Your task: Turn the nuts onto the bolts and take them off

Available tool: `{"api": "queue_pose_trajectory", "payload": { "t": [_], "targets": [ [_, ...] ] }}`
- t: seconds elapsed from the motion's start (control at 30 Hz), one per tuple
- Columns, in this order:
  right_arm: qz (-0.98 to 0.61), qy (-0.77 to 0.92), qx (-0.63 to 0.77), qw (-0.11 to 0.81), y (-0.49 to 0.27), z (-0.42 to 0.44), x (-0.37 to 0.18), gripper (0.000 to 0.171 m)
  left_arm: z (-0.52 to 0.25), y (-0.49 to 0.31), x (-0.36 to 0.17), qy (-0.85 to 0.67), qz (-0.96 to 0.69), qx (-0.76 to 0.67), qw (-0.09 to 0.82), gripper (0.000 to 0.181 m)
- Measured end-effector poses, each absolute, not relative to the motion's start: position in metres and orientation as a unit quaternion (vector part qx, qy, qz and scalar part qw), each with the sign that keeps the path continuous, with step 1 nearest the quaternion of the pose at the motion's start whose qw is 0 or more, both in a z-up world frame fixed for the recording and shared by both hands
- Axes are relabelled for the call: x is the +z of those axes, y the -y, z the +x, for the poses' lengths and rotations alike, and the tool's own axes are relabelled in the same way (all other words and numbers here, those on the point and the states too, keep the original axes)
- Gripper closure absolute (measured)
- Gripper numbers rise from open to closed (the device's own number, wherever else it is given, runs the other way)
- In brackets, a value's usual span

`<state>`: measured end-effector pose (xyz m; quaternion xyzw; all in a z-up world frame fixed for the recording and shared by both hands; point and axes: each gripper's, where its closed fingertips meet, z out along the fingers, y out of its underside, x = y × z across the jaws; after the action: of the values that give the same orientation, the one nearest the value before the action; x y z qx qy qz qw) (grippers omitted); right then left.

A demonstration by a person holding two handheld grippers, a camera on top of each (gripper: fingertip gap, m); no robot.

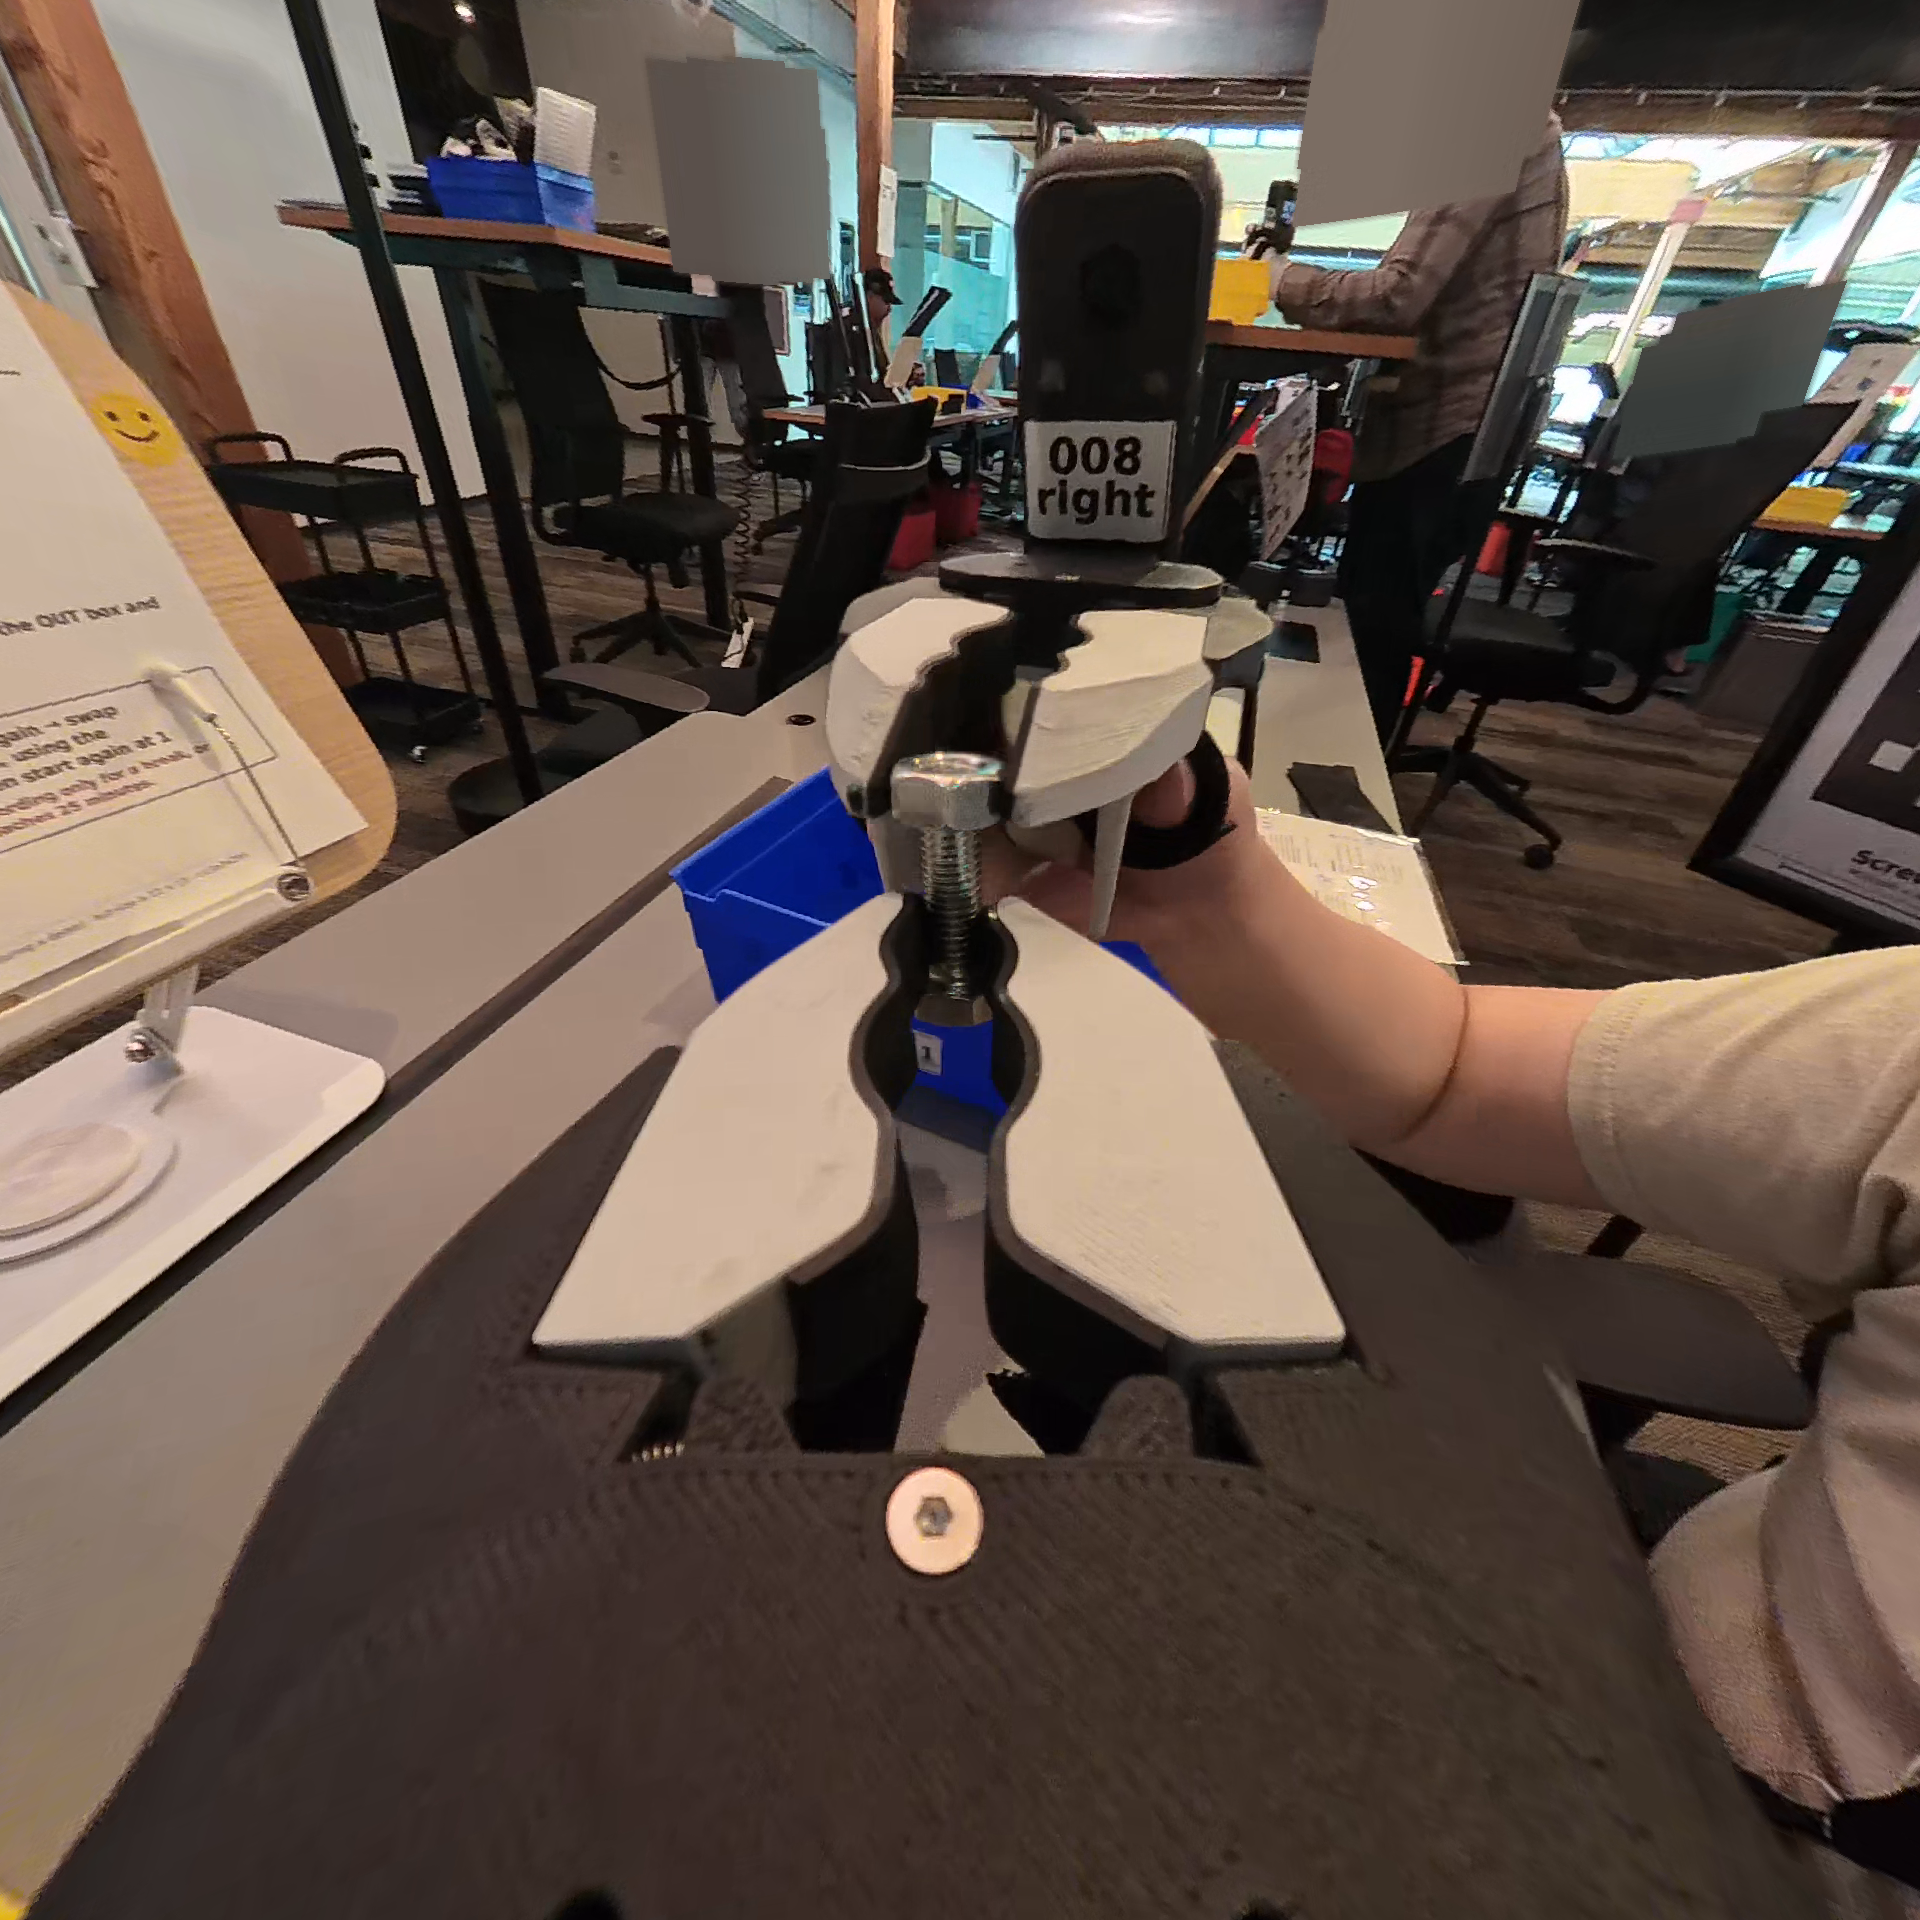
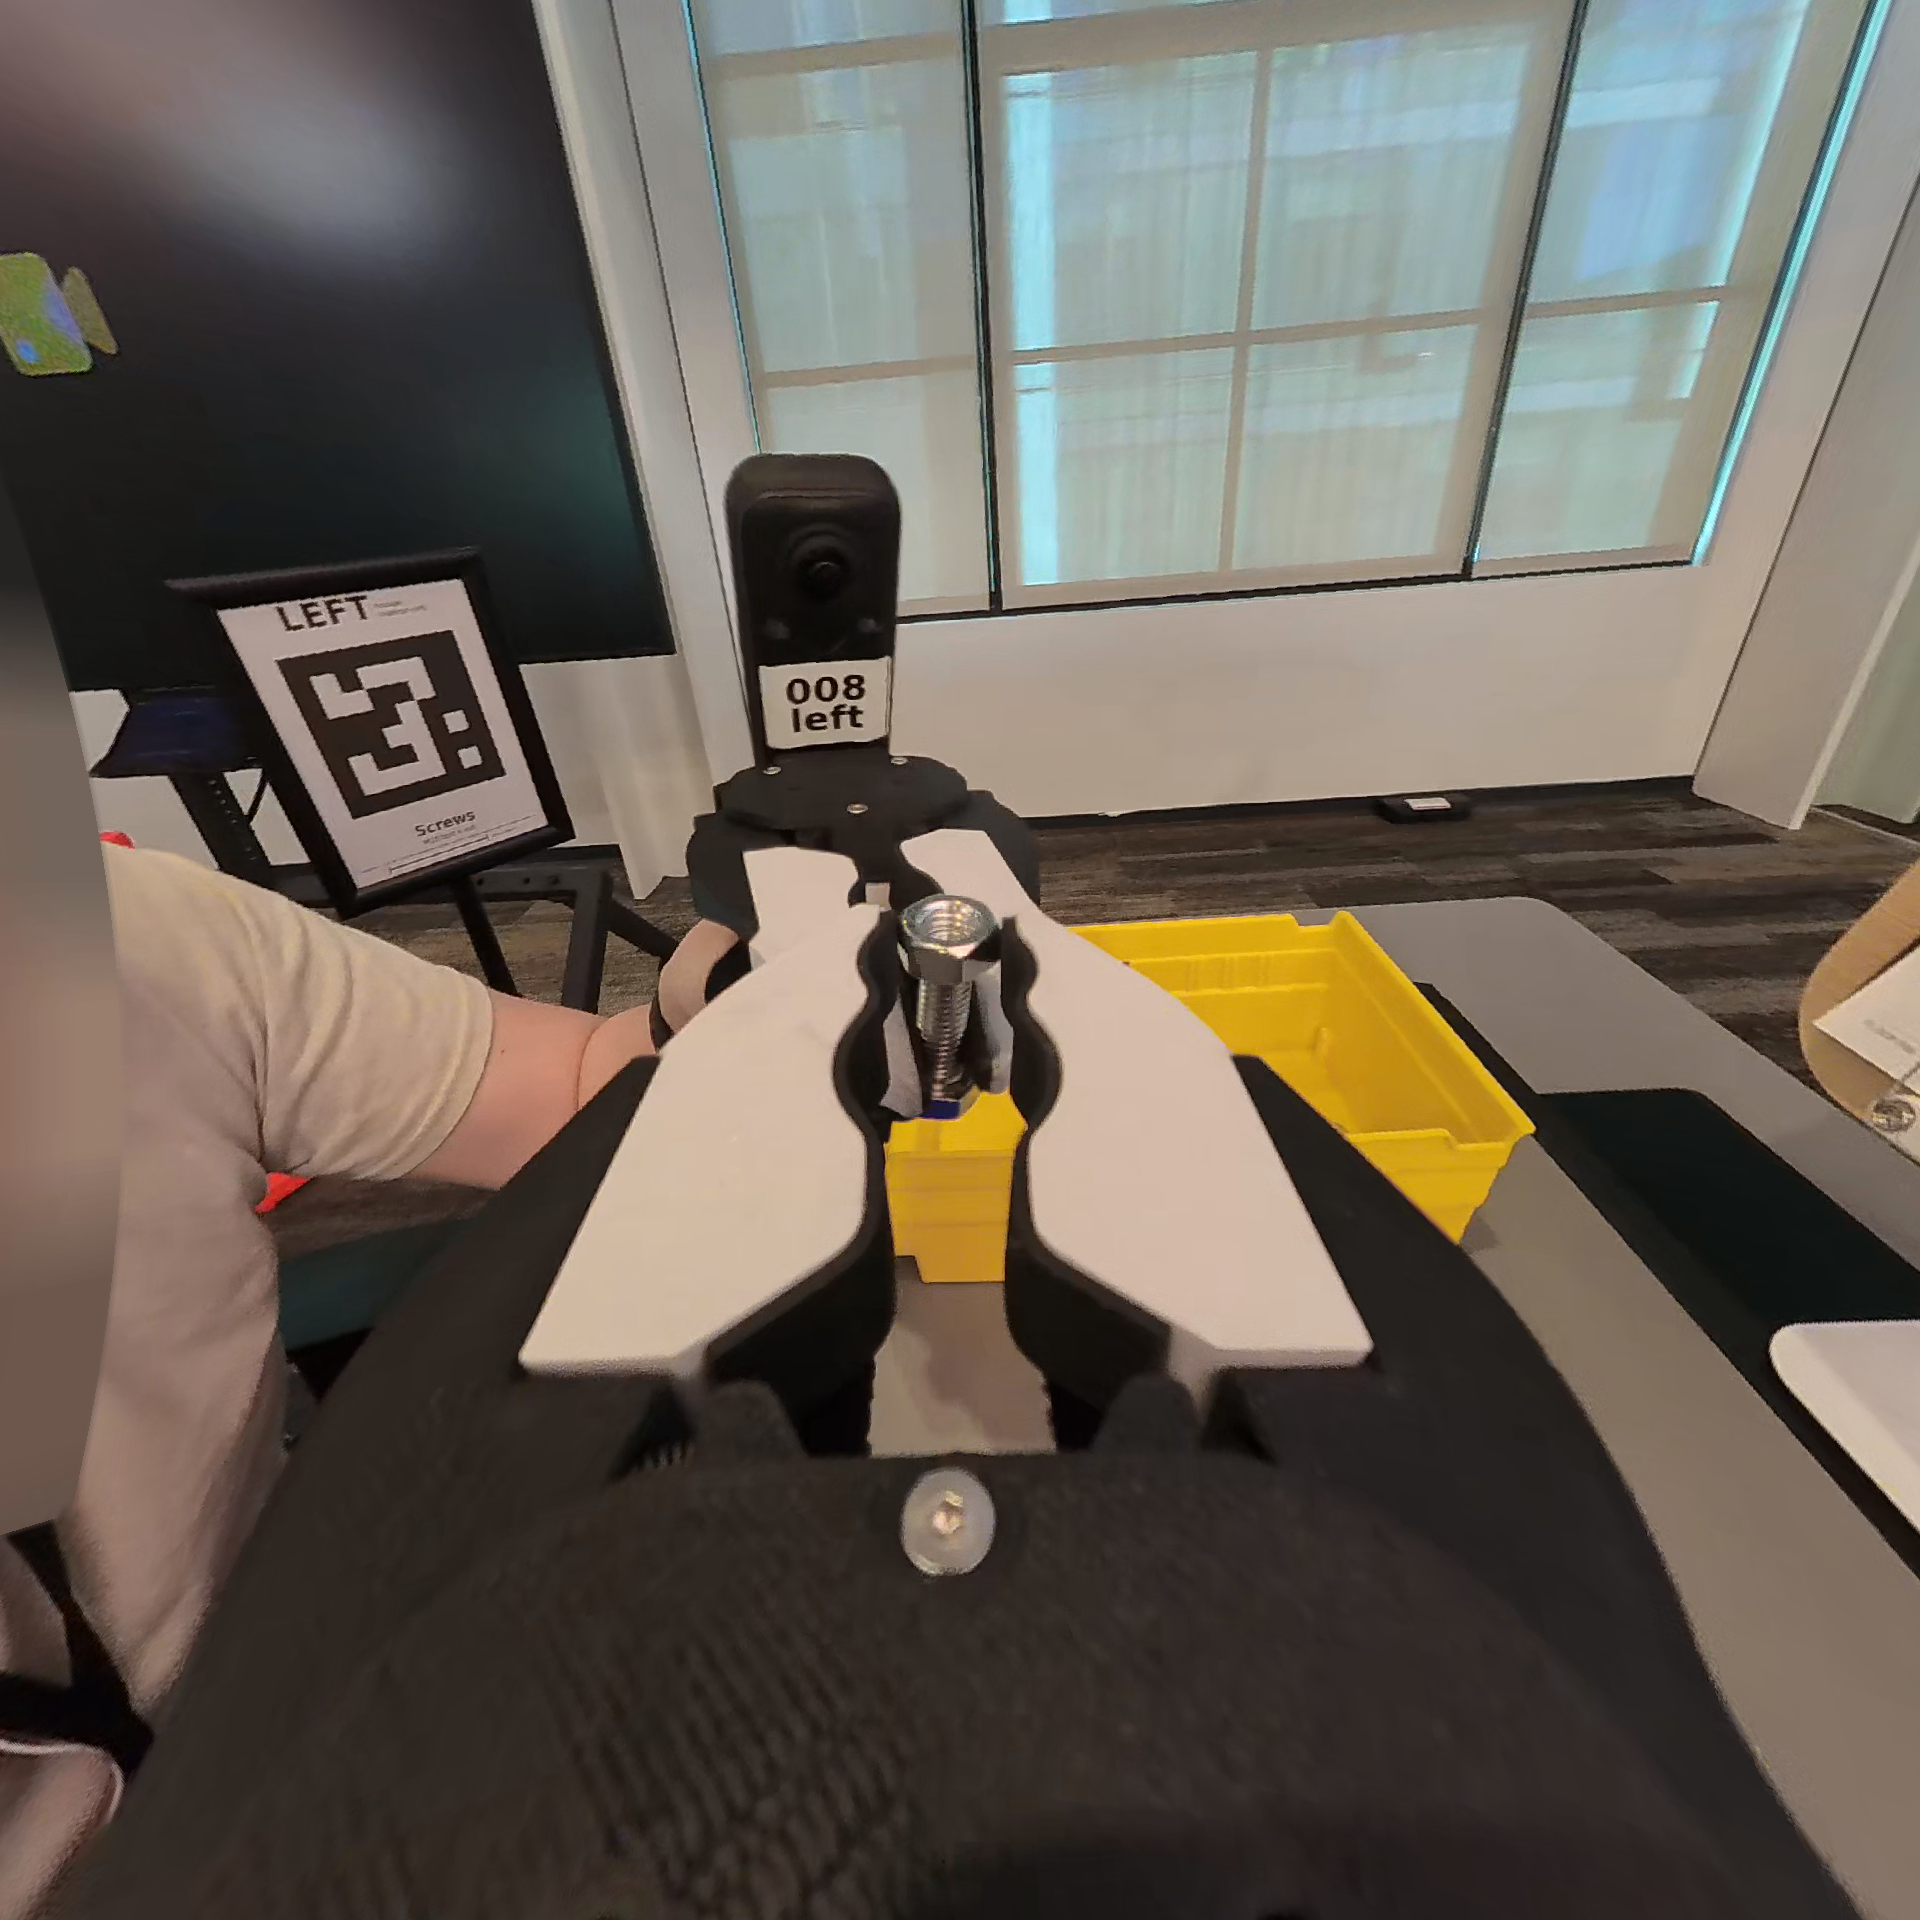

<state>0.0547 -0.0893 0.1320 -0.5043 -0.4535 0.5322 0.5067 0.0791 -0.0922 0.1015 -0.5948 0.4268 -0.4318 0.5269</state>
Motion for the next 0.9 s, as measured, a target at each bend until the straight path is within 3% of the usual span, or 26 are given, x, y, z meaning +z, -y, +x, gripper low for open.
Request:
{"api": "queue_pose_trajectory", "payload": {
  "t": [0.43,0.9],
  "targets": [
    [-0.552,0.475,0.421,0.541,0.0849,0.0552,0.1255,0.152,0.078,0.0858,0.0955,-0.441,-0.606,-0.375,0.546,0.172],
    [-0.548,0.47,0.448,0.528,0.0866,0.0567,0.1279,0.15,0.0779,0.0892,0.0999,-0.435,-0.598,-0.404,0.539,0.172]
  ]
}}
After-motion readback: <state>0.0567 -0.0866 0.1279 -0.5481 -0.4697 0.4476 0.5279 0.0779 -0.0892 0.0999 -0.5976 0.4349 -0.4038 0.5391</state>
